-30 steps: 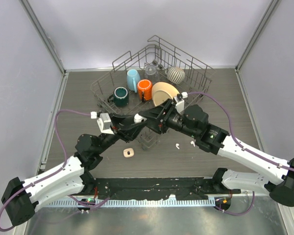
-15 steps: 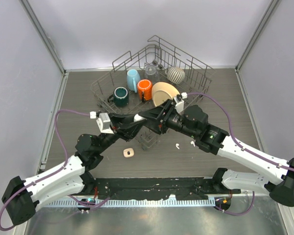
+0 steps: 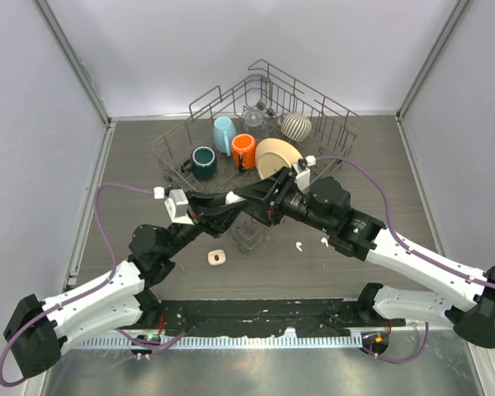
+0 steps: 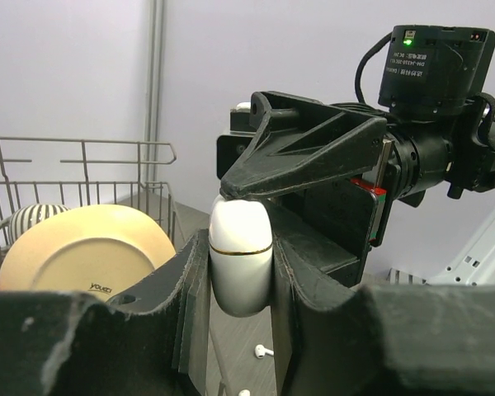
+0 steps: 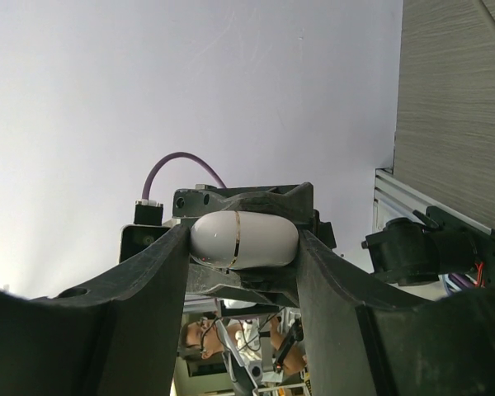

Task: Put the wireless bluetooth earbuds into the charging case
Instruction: Pick up the charging case at the center of the board, then open the charging case.

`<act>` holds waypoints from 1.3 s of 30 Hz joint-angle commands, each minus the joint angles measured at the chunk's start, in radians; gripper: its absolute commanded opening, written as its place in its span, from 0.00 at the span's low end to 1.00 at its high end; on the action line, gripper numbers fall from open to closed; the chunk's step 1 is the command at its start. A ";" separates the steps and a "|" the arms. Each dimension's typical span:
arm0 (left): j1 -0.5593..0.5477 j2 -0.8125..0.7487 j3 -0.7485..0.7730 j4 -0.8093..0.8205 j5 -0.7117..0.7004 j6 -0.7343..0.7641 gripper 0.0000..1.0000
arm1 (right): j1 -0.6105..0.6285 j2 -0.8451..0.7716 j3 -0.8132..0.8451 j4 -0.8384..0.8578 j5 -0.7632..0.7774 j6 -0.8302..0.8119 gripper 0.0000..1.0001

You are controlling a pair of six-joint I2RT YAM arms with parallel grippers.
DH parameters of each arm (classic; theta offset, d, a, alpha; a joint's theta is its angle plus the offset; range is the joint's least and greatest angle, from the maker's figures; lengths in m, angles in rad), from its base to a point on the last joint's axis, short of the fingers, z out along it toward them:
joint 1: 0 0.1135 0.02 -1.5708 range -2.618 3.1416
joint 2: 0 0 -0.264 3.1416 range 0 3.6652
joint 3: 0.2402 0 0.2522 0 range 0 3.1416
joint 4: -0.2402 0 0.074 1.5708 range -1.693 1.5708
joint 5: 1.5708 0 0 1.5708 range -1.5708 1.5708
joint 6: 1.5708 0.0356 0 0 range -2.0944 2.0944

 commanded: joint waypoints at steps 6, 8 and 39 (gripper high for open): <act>0.000 0.018 0.026 0.046 0.014 0.005 0.07 | 0.003 -0.003 0.017 0.058 -0.014 0.000 0.01; 0.000 0.020 0.026 0.045 0.016 0.004 0.00 | 0.002 -0.003 0.019 0.061 -0.017 0.000 0.01; 0.001 -0.224 -0.098 0.071 0.198 0.133 0.00 | 0.068 -0.022 0.346 -0.477 -0.065 -0.741 0.83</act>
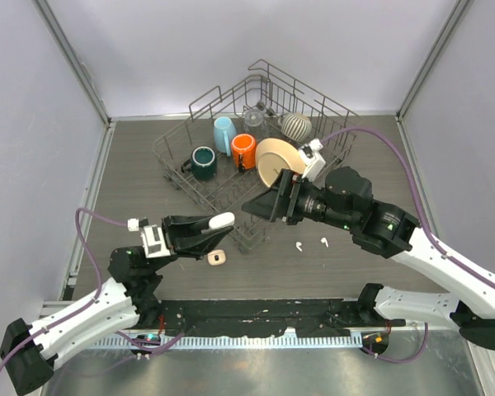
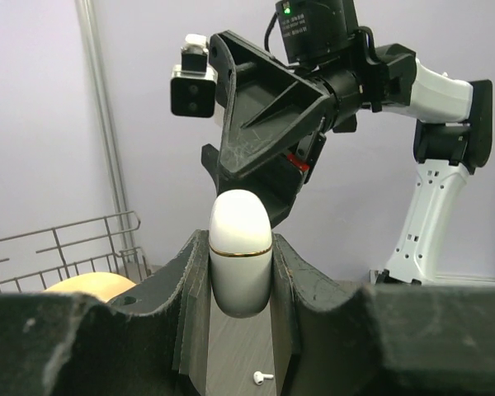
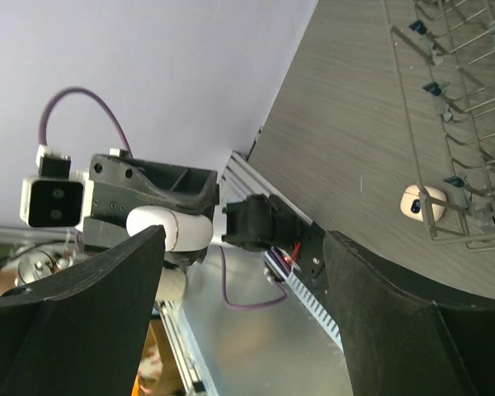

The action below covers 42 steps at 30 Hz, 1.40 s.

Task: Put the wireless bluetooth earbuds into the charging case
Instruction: Open the charging case.

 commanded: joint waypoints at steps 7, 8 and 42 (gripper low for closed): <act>0.003 0.026 0.014 0.027 -0.007 0.036 0.00 | 0.072 0.065 0.076 0.031 -0.075 -0.125 0.83; 0.001 0.024 0.013 0.036 -0.021 0.036 0.00 | 0.072 0.064 0.074 0.028 -0.074 -0.125 0.83; 0.001 0.060 0.047 0.097 -0.017 0.007 0.00 | 0.076 0.090 0.077 -0.033 0.003 -0.116 0.82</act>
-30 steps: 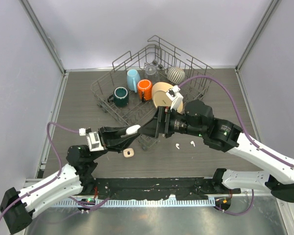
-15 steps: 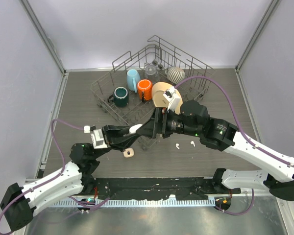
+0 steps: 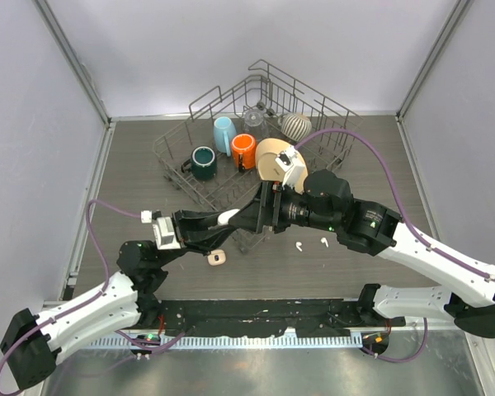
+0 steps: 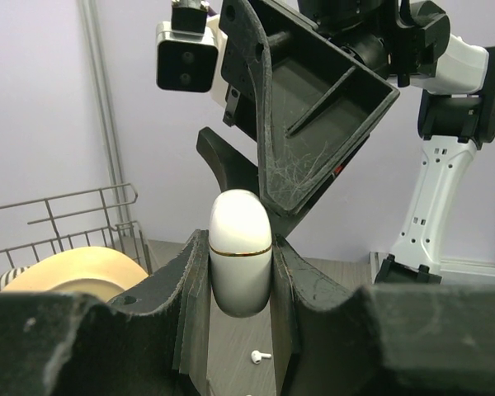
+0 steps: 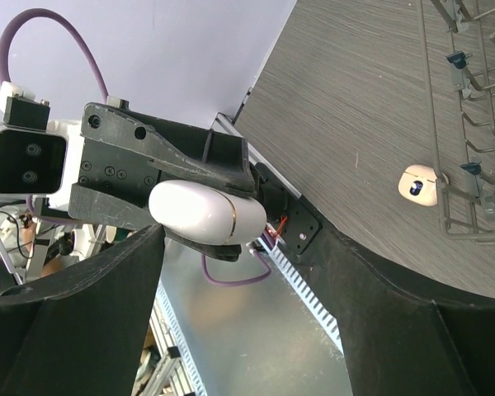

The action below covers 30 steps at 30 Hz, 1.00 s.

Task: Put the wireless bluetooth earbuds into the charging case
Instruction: Open the charging case.

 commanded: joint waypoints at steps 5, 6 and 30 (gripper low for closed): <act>-0.002 -0.031 0.041 0.075 -0.056 0.019 0.00 | 0.000 -0.004 0.039 -0.032 0.029 -0.022 0.82; -0.002 -0.031 0.043 0.075 -0.056 0.019 0.00 | 0.000 -0.006 0.037 -0.032 0.028 -0.021 0.82; -0.003 -0.022 0.106 -0.013 0.243 -0.033 0.00 | -0.011 -0.038 0.019 0.008 0.183 0.097 0.81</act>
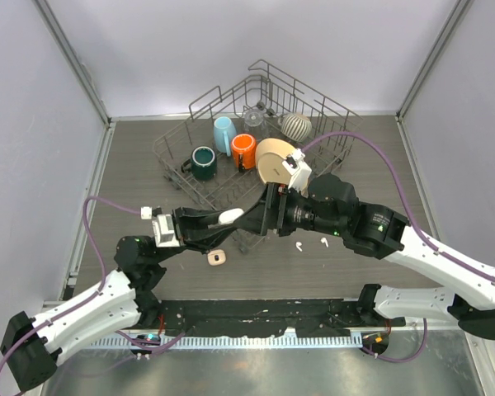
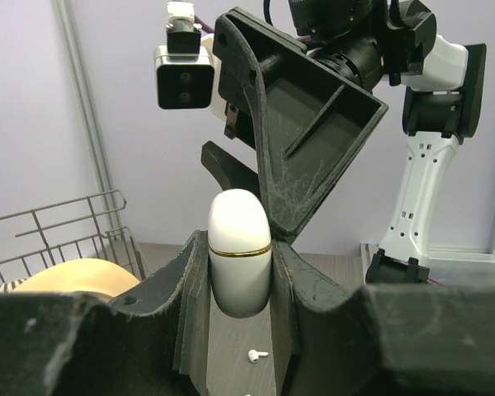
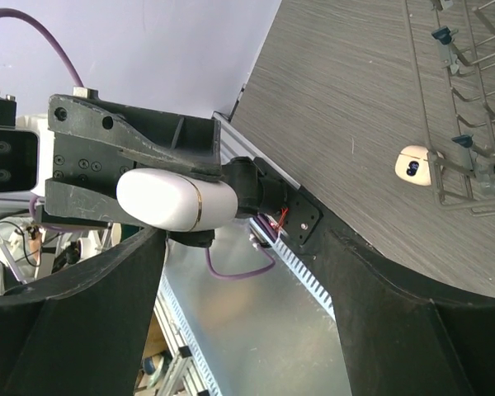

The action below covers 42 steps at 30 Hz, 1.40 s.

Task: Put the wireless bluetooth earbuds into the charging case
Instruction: Open the charging case.

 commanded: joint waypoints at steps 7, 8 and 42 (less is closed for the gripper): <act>-0.016 -0.013 0.040 0.069 0.180 -0.037 0.00 | -0.030 -0.007 -0.011 0.111 0.111 0.073 0.81; -0.016 -0.015 0.039 0.068 0.178 -0.037 0.00 | -0.031 -0.008 -0.012 0.111 0.111 0.073 0.81; -0.016 -0.119 -0.012 -0.037 -0.064 0.050 0.00 | -0.047 -0.170 0.015 -0.152 0.244 0.009 0.77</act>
